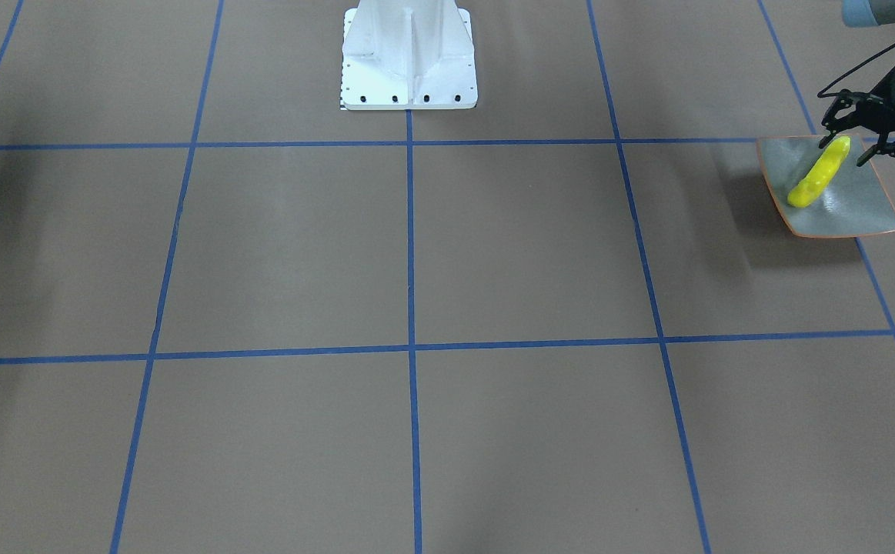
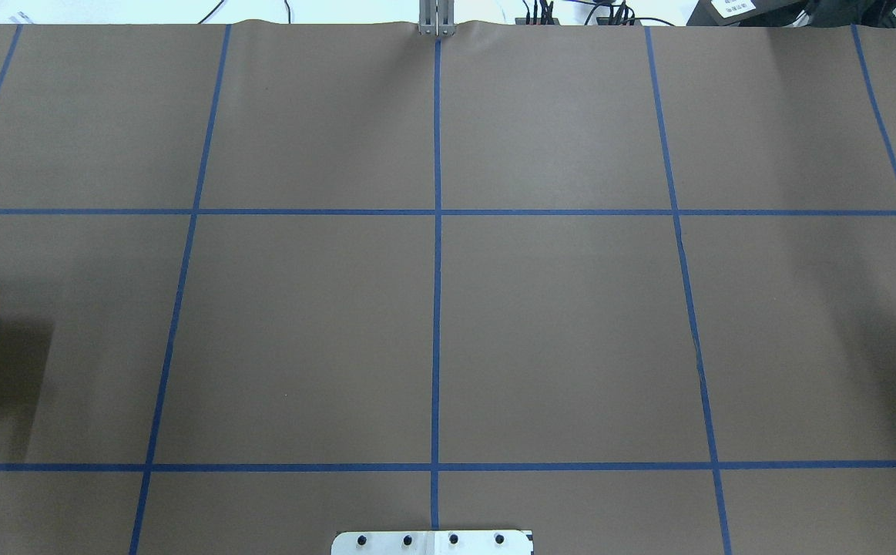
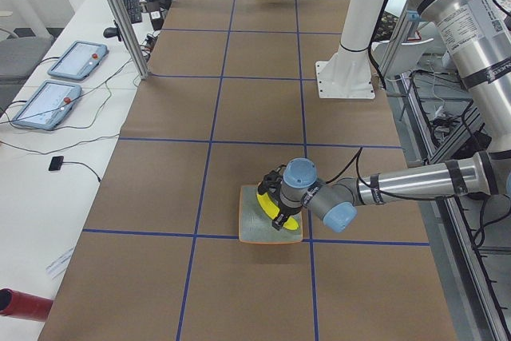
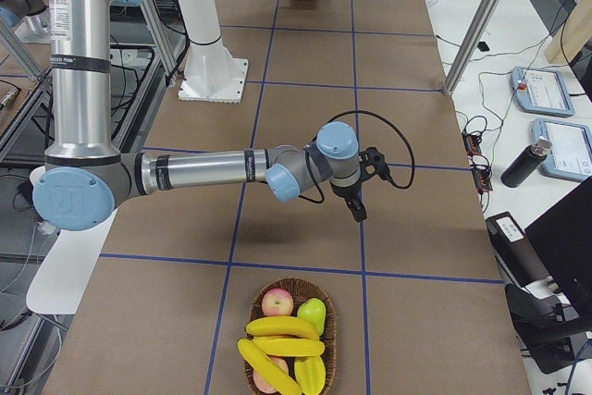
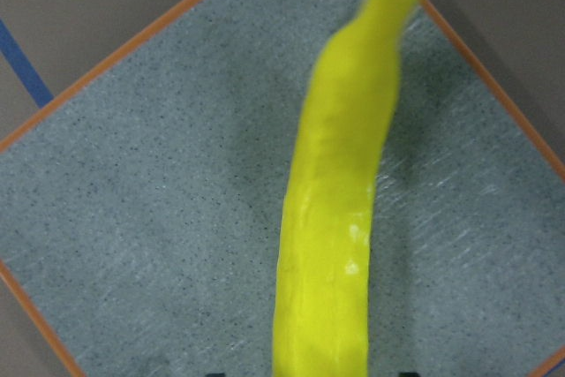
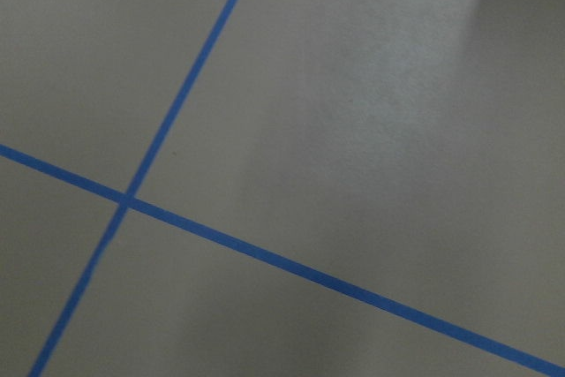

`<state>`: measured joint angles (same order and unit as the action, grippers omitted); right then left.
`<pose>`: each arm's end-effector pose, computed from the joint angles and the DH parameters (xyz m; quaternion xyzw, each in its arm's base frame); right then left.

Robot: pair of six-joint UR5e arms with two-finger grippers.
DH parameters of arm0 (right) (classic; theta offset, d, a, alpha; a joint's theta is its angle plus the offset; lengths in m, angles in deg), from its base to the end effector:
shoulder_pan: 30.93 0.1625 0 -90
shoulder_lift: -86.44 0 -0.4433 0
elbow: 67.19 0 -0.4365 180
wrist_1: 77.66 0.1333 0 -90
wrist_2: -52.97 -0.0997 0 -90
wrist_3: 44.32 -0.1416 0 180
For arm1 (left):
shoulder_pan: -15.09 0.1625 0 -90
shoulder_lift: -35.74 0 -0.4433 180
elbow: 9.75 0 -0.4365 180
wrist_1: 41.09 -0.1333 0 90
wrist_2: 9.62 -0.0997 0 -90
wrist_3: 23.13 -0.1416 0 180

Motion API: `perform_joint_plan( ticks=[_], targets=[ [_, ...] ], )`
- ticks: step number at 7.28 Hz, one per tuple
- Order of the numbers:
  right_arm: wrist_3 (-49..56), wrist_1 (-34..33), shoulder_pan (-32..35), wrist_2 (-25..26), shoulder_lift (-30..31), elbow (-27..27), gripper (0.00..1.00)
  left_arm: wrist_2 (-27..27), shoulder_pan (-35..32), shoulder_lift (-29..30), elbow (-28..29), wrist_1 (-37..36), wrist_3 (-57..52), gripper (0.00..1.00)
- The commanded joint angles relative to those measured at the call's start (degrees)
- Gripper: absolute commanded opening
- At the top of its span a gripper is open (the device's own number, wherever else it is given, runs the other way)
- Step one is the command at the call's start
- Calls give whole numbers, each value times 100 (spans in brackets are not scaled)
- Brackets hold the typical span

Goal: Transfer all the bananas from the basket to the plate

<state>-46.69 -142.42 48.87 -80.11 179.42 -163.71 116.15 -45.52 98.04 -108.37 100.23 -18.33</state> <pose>-0.0614 -0.5476 0.6209 0.1908 -0.3788 -0.1525 0.8926 0.1288 -0.3316 0.7417 0.1658 0.3597 0.2780 0.8751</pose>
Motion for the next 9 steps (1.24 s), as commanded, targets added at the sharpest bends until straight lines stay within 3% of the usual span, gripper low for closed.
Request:
perform_joint_plan(
  ticks=[1,3,6,8,9],
  targets=[
    [691,-1,351,-16,89,386,100,-54,-579,124,-42,-7,-366,100],
    [1489,8,780,-182,115,992,100,1138,-1546,999,-69,-821,-366,100],
    [2267,-79,1832,-201,457,1337,100,1178,-1577,1258,-60,-878,-358,100],
    [2118,-902,2851,-157,546,1372,99,1134,-1586,1285,-69,-861,-357,100],
    [2109,-906,3257,-122,938,1407,100,1125,-1586,1276,-69,-852,-357,100]
  ],
)
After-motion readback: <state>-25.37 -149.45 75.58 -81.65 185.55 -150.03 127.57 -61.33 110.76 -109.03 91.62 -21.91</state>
